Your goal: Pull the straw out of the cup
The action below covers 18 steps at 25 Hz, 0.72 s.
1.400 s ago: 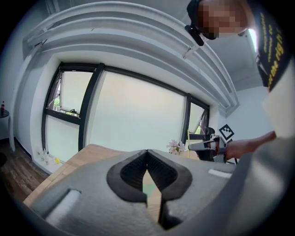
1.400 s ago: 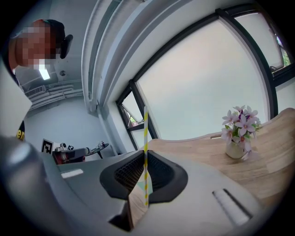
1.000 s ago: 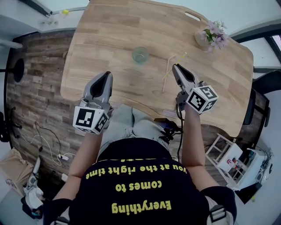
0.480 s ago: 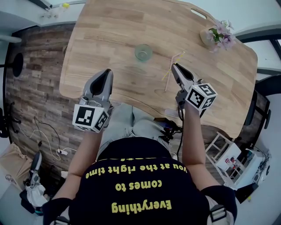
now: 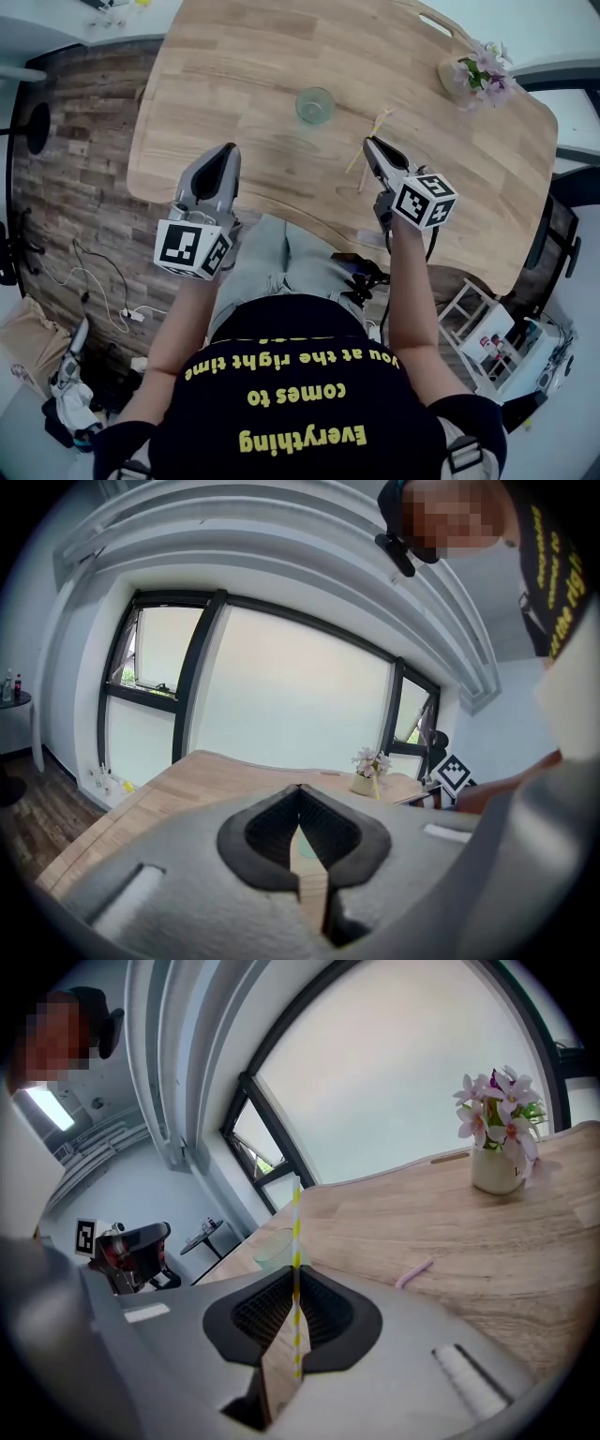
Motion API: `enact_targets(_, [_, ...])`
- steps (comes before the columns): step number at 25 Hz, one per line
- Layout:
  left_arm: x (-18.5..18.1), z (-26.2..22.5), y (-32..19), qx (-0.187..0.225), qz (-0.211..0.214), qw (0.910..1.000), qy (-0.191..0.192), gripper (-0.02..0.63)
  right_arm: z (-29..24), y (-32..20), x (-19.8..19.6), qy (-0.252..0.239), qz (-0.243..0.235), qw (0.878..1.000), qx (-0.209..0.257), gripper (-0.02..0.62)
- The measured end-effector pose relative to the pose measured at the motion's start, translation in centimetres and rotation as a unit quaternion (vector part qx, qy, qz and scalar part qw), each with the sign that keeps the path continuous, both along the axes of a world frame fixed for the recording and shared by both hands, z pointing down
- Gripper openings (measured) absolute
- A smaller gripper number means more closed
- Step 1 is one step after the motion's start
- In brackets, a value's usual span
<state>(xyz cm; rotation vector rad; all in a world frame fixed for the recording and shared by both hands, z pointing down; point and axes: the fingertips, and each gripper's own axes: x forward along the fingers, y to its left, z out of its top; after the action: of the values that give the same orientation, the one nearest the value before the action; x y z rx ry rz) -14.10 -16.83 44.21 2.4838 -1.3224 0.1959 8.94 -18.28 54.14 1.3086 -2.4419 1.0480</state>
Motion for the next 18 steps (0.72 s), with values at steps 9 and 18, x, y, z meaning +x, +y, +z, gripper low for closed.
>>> enact_targets(9, [-1.3,1.1,0.4,-0.009,-0.013,0.9997,-0.016,0.000,2.9,0.5,0.0,0.012,0.000,1.000,-0.029,0.032])
enact_targets(18, [-2.1,1.5,0.6,-0.015,-0.031,0.9992,-0.018,0.000,6.6,0.1,0.1,0.017,0.003,0.997,-0.069,0.032])
